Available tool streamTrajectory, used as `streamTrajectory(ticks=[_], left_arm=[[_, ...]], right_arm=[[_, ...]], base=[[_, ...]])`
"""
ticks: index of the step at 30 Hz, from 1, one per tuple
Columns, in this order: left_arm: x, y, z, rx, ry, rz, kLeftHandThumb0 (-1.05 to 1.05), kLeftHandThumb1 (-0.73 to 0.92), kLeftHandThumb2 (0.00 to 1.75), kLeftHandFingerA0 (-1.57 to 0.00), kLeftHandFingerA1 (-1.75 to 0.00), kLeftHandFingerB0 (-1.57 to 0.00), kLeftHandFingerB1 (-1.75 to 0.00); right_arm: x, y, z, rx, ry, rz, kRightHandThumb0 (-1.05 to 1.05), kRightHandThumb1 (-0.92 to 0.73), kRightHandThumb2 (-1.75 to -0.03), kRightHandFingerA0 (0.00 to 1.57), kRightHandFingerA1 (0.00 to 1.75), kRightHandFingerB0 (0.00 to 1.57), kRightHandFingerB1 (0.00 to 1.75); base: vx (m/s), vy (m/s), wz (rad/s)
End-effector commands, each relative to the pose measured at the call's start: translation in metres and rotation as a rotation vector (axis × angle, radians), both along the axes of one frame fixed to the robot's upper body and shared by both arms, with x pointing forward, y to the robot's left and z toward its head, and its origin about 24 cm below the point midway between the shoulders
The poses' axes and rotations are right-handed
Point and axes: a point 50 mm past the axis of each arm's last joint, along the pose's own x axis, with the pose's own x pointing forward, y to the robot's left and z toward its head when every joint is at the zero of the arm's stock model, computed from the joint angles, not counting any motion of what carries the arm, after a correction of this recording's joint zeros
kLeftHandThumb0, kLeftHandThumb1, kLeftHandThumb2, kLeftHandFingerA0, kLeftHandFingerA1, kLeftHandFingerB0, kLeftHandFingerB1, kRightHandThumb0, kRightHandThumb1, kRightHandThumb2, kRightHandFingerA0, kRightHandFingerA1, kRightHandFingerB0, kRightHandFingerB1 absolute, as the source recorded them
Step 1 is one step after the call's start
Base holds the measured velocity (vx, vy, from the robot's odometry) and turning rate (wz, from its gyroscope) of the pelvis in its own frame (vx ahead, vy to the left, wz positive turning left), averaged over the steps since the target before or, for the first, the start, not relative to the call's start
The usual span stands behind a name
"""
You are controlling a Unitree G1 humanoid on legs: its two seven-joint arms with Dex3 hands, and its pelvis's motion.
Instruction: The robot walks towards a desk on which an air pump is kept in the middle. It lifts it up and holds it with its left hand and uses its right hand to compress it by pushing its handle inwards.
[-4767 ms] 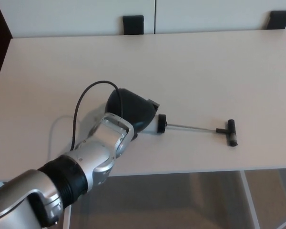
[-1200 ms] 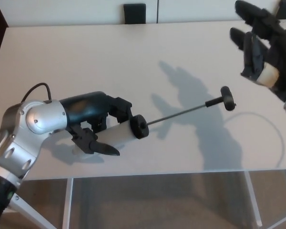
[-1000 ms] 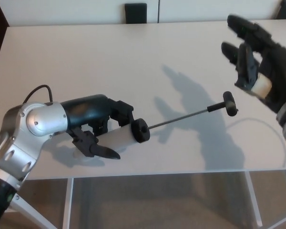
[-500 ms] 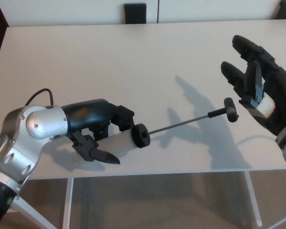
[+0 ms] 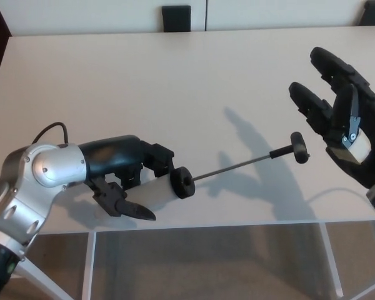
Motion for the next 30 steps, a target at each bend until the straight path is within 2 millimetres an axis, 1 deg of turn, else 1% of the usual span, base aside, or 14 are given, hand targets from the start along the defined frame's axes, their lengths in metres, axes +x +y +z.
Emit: streamTrajectory(ticks=[1, 5, 7, 8, 14, 20, 21, 22, 23, 25, 26, 28, 29, 30], left_arm=[[-0.004, -0.003, -0.001, 0.010, 0.004, -0.023, -0.11, 0.83, 0.71, -0.87, -1.59, -0.67, -1.33], [-0.005, -0.003, -0.002, 0.004, 0.002, -0.031, -0.09, 0.84, 0.73, -0.87, -1.58, -0.68, -1.33], [-0.005, -0.004, -0.003, 0.005, -0.009, -0.032, -0.10, 0.84, 0.68, -0.85, -1.62, -0.66, -1.38], [-0.005, -0.005, -0.003, 0.011, -0.014, -0.033, -0.12, 0.84, 0.67, -0.82, -1.61, -0.63, -1.39], [-0.005, -0.015, -0.003, 0.004, -0.020, -0.058, -0.11, 0.84, 0.66, -0.81, -1.61, -0.63, -1.39], [-0.009, -0.036, -0.002, -0.039, -0.025, -0.086, -0.09, 0.84, 0.68, -0.82, -1.59, -0.67, -1.34], [-0.009, -0.042, -0.001, -0.045, -0.040, -0.091, -0.09, 0.83, 0.71, -0.83, -1.53, -0.69, -1.29], [-0.008, -0.046, 0.000, -0.048, -0.051, -0.095, -0.09, 0.83, 0.71, -0.83, -1.53, -0.69, -1.29], [-0.008, -0.051, 0.001, -0.055, -0.072, -0.105, -0.09, 0.82, 0.75, -0.87, -1.45, -0.72, -1.25], [-0.008, -0.054, 0.002, -0.060, -0.085, -0.112, -0.09, 0.82, 0.75, -0.87, -1.45, -0.72, -1.25], [-0.008, -0.057, 0.002, -0.056, -0.096, -0.115, -0.14, 0.79, 0.71, -0.86, -1.39, -0.69, -1.25], [-0.008, -0.059, 0.003, -0.051, -0.104, -0.115, -0.14, 0.79, 0.71, -0.86, -1.39, -0.69, -1.25], [-0.007, -0.062, 0.004, -0.050, -0.105, -0.114, -0.16, 0.81, 0.70, -0.85, -1.48, -0.68, -1.30], [-0.007, -0.063, 0.004, -0.052, -0.101, -0.113, -0.16, 0.81, 0.70, -0.85, -1.48, -0.68, -1.30]], right_arm=[[-0.007, 0.003, -0.011, 0.066, 0.064, 0.000, -0.90, -0.76, -0.89, 0.11, 0.30, 0.06, 0.21], [-0.007, 0.006, -0.013, 0.078, 0.071, -0.004, -0.89, -0.76, -0.89, 0.12, 0.32, 0.05, 0.21], [-0.007, 0.007, -0.012, 0.073, 0.067, -0.003, -0.90, -0.76, -0.90, 0.11, 0.31, 0.05, 0.21], [-0.007, 0.007, -0.012, 0.054, 0.061, 0.004, -0.91, -0.80, -1.15, 0.08, 0.26, 0.08, 0.19], [-0.008, 0.008, -0.016, -0.030, 0.034, 0.006, -0.89, -0.78, -1.13, 0.10, 0.33, 0.09, 0.22], [-0.011, 0.015, -0.029, -0.095, 0.032, -0.024, -0.91, -0.77, -1.12, 0.09, 0.31, 0.10, 0.24], [-0.011, 0.019, -0.029, -0.094, 0.024, -0.031, -0.85, -0.92, -0.70, 0.12, 0.27, 0.10, 0.23], [-0.011, 0.021, -0.029, -0.093, 0.018, -0.036, -0.85, -0.92, -0.70, 0.12, 0.27, 0.10, 0.23], [-0.011, 0.025, -0.028, -0.094, 0.008, -0.044, -0.85, -0.92, -0.71, 0.12, 0.27, 0.10, 0.23], [-0.010, 0.027, -0.027, -0.097, 0.003, -0.049, -0.85, -0.92, -0.71, 0.12, 0.27, 0.10, 0.23], [-0.010, 0.029, -0.026, -0.102, 0.000, -0.050, -0.83, -0.92, -0.72, 0.12, 0.27, 0.10, 0.23], [-0.010, 0.030, -0.026, -0.106, -0.002, -0.051, -0.83, -0.92, -0.72, 0.12, 0.27, 0.10, 0.23], [-0.009, 0.031, -0.025, -0.112, -0.007, -0.053, -0.81, -0.92, -0.72, 0.11, 0.27, 0.10, 0.23], [-0.010, 0.032, -0.025, -0.114, -0.010, -0.055, -0.81, -0.92, -0.72, 0.11, 0.27, 0.10, 0.23]], base=[[0.00, 0.000, 0.00], [0.00, 0.000, 0.00], [0.00, 0.000, 0.00], [0.00, 0.000, 0.00], [0.00, 0.000, 0.00], [0.00, 0.000, 0.00], [0.00, 0.000, 0.00], [0.00, 0.000, 0.00], [0.00, 0.000, 0.00], [0.00, 0.000, 0.00], [0.00, 0.000, 0.00], [0.00, 0.000, 0.00], [0.00, 0.000, 0.00], [0.00, 0.000, 0.00]])
